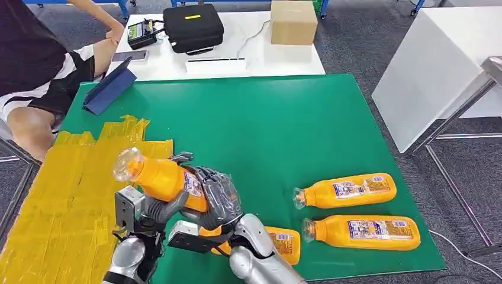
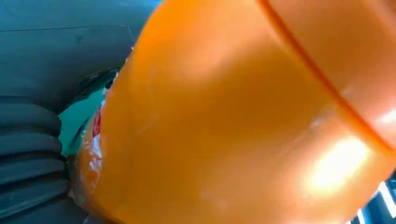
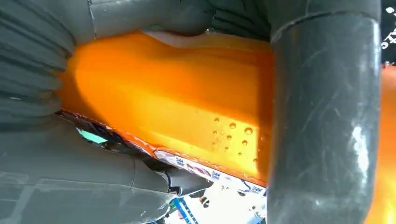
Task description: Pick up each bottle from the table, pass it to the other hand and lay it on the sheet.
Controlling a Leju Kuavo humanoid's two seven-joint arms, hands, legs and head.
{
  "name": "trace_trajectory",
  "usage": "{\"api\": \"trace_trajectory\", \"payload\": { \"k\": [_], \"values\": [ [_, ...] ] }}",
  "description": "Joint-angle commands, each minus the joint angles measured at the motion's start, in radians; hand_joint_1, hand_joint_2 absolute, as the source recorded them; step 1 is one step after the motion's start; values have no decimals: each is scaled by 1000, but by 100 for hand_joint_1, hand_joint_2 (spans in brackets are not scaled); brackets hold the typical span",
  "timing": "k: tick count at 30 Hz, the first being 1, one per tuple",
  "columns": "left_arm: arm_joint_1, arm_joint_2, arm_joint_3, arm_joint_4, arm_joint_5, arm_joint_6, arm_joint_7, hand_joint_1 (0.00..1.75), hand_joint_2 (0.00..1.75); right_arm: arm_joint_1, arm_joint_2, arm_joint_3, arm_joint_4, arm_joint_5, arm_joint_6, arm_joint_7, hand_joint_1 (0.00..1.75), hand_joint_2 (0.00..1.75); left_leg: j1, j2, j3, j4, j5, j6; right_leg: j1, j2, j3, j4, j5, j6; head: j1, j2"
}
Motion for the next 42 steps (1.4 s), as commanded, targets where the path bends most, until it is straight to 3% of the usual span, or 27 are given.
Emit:
{"api": "trace_trajectory", "payload": {
  "k": [1,7,8,9,20,26,37,38,39,41,42],
  "values": [
    [-55,-24,56,-1,-56,145,-24,175,175,31,-22,48,49,-23,7,-20,175,175,1,-1,3,-1,-1,0,1,-3,5,-2,-2,0,0,0],
    [-52,-25,56,-18,-62,172,-29,175,175,34,-24,34,37,-31,-1,-19,175,175,1,-1,3,-1,-1,0,1,-4,5,-2,-2,0,0,0],
    [-51,-23,57,-23,-62,175,-30,175,175,37,-25,29,29,-35,-2,-20,136,175,1,-2,3,-1,-1,0,1,-4,4,-2,-1,0,0,0],
    [-48,-19,58,-26,-65,183,-32,175,175,48,-26,10,5,-53,-23,-28,3,175,1,-1,1,-1,0,0,1,-2,2,-1,-1,0,0,0],
    [-35,-7,77,-50,-77,215,-42,175,175,62,-42,-14,-68,-99,-4,-43,0,175,0,1,3,-1,-1,0,0,-2,4,-1,-2,0,0,0],
    [-19,4,155,-126,-308,465,-74,175,175,126,-91,-71,-298,-126,-15,-53,0,175,0,1,3,0,-2,0,1,-1,4,-1,-2,0,0,0],
    [-12,17,208,-154,-371,508,-66,175,175,152,-106,-101,-378,-126,-12,-51,0,175,0,0,1,0,-1,0,1,-1,2,-1,-1,0,0,0],
    [-13,0,336,-139,-928,610,63,175,175,176,-113,-126,-448,-121,-27,-63,0,175,0,1,2,0,-1,0,0,-1,2,-1,-1,0,0,0],
    [-13,7,357,-132,-1031,610,97,175,175,177,-118,-128,-460,-118,-21,-61,0,175,0,1,3,0,-2,0,0,-1,4,-1,-2,0,0,0],
    [-39,49,359,-27,-1435,583,319,175,175,179,-128,-145,-505,-94,9,-33,0,175,0,2,4,-1,-2,0,0,0,5,-1,-1,0,0,0],
    [-57,69,341,20,-1508,565,373,175,175,180,-129,-150,-516,-87,17,-27,0,175,0,2,4,-2,-1,0,0,0,4,-1,-1,0,0,0]
  ]
}}
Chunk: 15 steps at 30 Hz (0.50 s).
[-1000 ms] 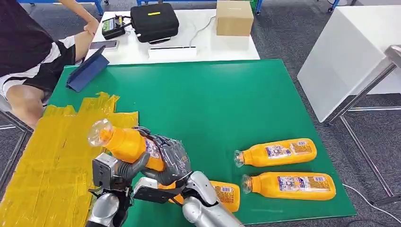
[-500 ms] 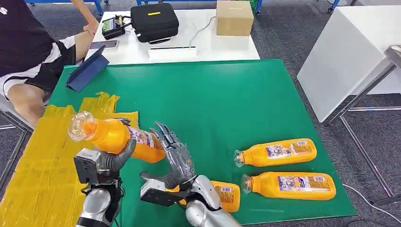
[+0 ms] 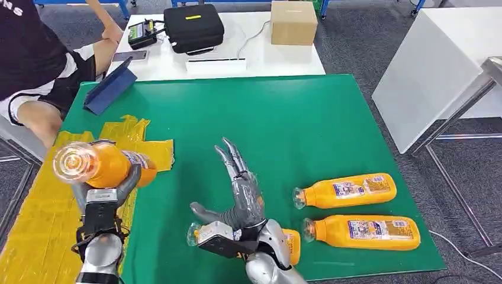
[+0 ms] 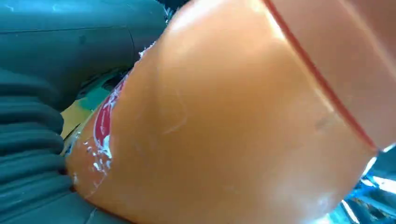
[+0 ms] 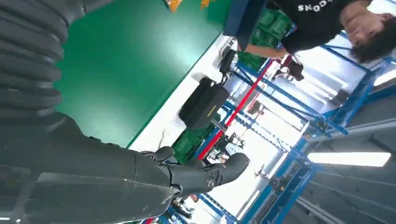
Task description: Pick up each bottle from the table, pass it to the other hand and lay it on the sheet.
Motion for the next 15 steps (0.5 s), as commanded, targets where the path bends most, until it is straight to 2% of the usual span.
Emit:
{"api": "trace_trajectory", "payload": {
  "k": [1,3,4,7,8,9,15],
  "values": [
    [-88,139,90,246,-1180,-13,576,175,175,25,-64,-77,-188,46,44,33,0,175,-1,1,6,-2,-1,0,0,-1,6,-2,-2,0,0,0],
    [-181,245,-111,429,-1180,-108,804,175,175,29,-64,-89,-211,79,58,50,0,175,-1,-1,6,-3,0,0,0,-3,6,-2,-2,-1,0,0],
    [-211,249,-137,493,-1180,-142,834,175,175,31,-65,-92,-218,80,61,53,0,175,-1,-5,3,-2,1,0,-1,-6,3,-1,-1,0,0,0],
    [-276,240,-147,676,-1180,-187,833,175,175,38,-71,-100,-237,75,63,50,0,175,-1,-6,5,-3,2,-1,0,-9,5,-2,-2,-1,0,0],
    [-287,237,-151,719,-1180,-194,831,175,175,41,-72,-103,-243,70,61,45,0,175,0,-3,5,-2,1,-1,0,-6,3,-2,-1,-1,0,0],
    [-302,246,-186,769,-1180,-196,866,175,175,42,-74,-103,-248,67,60,41,0,175,0,-4,5,-3,1,-1,0,-7,5,-2,-1,-1,0,0],
    [-307,243,-191,788,-1180,-183,871,175,175,43,-75,-103,-249,66,59,40,0,175,0,3,6,-2,-1,-1,0,1,6,-1,-1,0,0,0]
  ]
}}
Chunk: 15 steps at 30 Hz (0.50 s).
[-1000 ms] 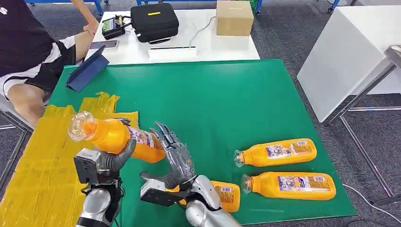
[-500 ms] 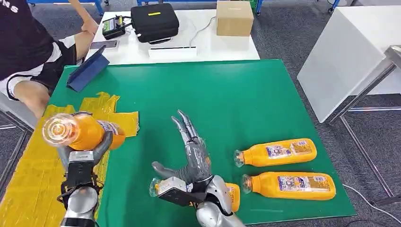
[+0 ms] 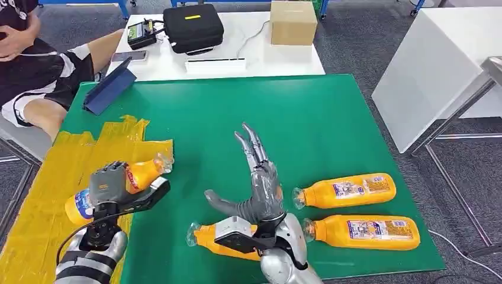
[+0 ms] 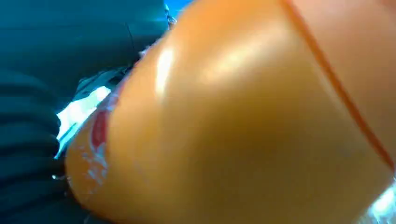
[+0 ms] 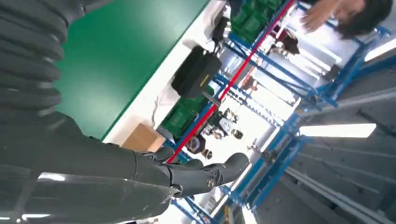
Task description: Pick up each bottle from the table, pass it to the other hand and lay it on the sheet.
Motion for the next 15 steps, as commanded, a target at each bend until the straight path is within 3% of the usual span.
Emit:
{"api": "trace_trajectory", "payload": {
  "k": [1,10,11,12,15],
  "values": [
    [-111,49,-107,292,-17,-4,18,175,175,-5,-41,-27,-25,-6,2,-4,0,175,0,2,5,-2,-2,0,0,0,5,-2,-1,0,0,0],
    [-146,23,-61,430,-17,-13,5,175,175,-3,-51,-23,-24,-12,-7,-9,0,175,0,2,6,-2,-1,0,0,0,5,-2,-1,0,0,0],
    [-154,21,-64,457,-17,1,22,70,175,-6,-53,-19,-18,-10,-3,-7,0,175,0,2,6,-2,-1,0,0,1,5,-2,0,0,0,0],
    [-157,16,-50,473,-17,0,18,7,175,-8,-54,-17,-12,-6,0,-5,0,175,0,3,8,-2,-1,0,0,1,7,-2,0,0,0,0],
    [-164,4,0,506,-17,40,-4,0,175,-16,-64,-7,6,16,21,21,0,175,0,3,9,-2,0,0,0,1,8,-2,0,-1,0,0]
  ]
}}
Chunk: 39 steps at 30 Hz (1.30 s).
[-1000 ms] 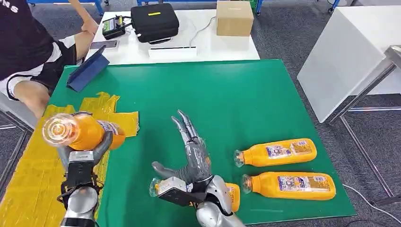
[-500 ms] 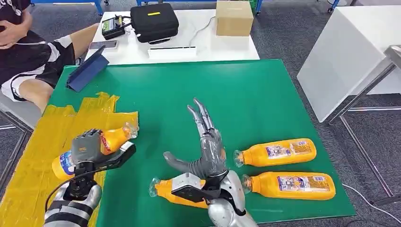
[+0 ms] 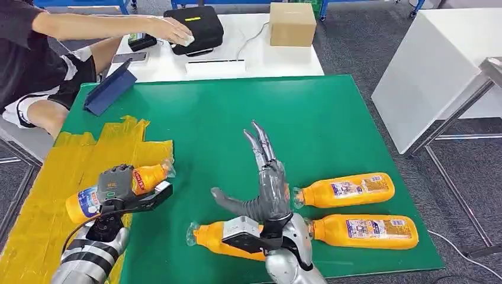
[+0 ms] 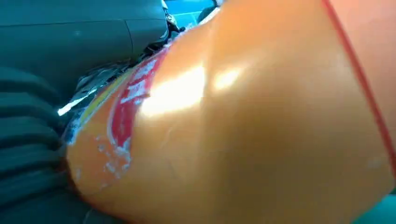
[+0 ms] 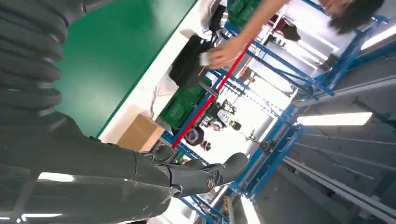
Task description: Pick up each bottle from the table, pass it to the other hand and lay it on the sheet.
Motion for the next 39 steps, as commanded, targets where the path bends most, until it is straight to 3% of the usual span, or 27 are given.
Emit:
{"api": "trace_trajectory", "payload": {
  "k": [1,3,7,15,19,20,24,31,32,39],
  "values": [
    [-46,-26,75,236,-17,51,-12,0,175,-33,-57,15,51,43,52,48,0,175,0,3,4,-2,0,0,0,1,4,-2,1,0,0,0],
    [-37,-34,118,217,-17,89,-26,0,175,-50,-89,38,83,111,133,116,0,175,0,3,4,-2,0,0,0,1,4,-2,1,0,0,0],
    [13,-76,252,116,1,118,-137,0,175,-16,-123,10,68,34,204,69,0,175,0,3,6,-2,1,-1,1,1,5,-2,3,-3,0,0],
    [21,-85,268,99,1,115,-150,0,175,-6,-126,8,48,32,212,66,0,175,0,2,4,-1,1,-1,1,0,4,-1,2,-3,0,0],
    [59,-127,315,12,39,109,-243,0,175,20,-145,-3,23,45,245,64,0,175,0,2,4,-1,1,-1,0,-1,4,-2,1,-2,0,0],
    [76,-135,316,-23,53,94,-263,0,0,29,-151,-3,16,42,263,62,0,175,0,1,3,-1,1,-1,1,-1,3,-1,1,-2,0,0],
    [180,-173,306,-235,209,62,-398,0,0,109,-186,-12,-73,-86,384,-12,0,175,0,0,2,-1,1,-1,0,-2,2,-1,1,-2,0,0],
    [374,-187,201,-635,690,40,-737,0,0,200,-274,-27,-68,-99,425,4,0,175,-1,1,1,0,-2,0,0,-2,2,-2,-1,-1,0,0],
    [388,-188,197,-668,743,27,-765,0,175,203,-287,-16,-58,-85,418,23,0,175,-1,3,1,0,-3,0,1,-1,2,-2,-1,-1,0,0],
    [427,-189,200,-786,1028,-120,-914,0,175,246,-451,120,-90,-10,369,112,0,175,-1,1,-3,1,-3,0,0,-2,-2,-1,-1,-2,0,0]
  ]
}}
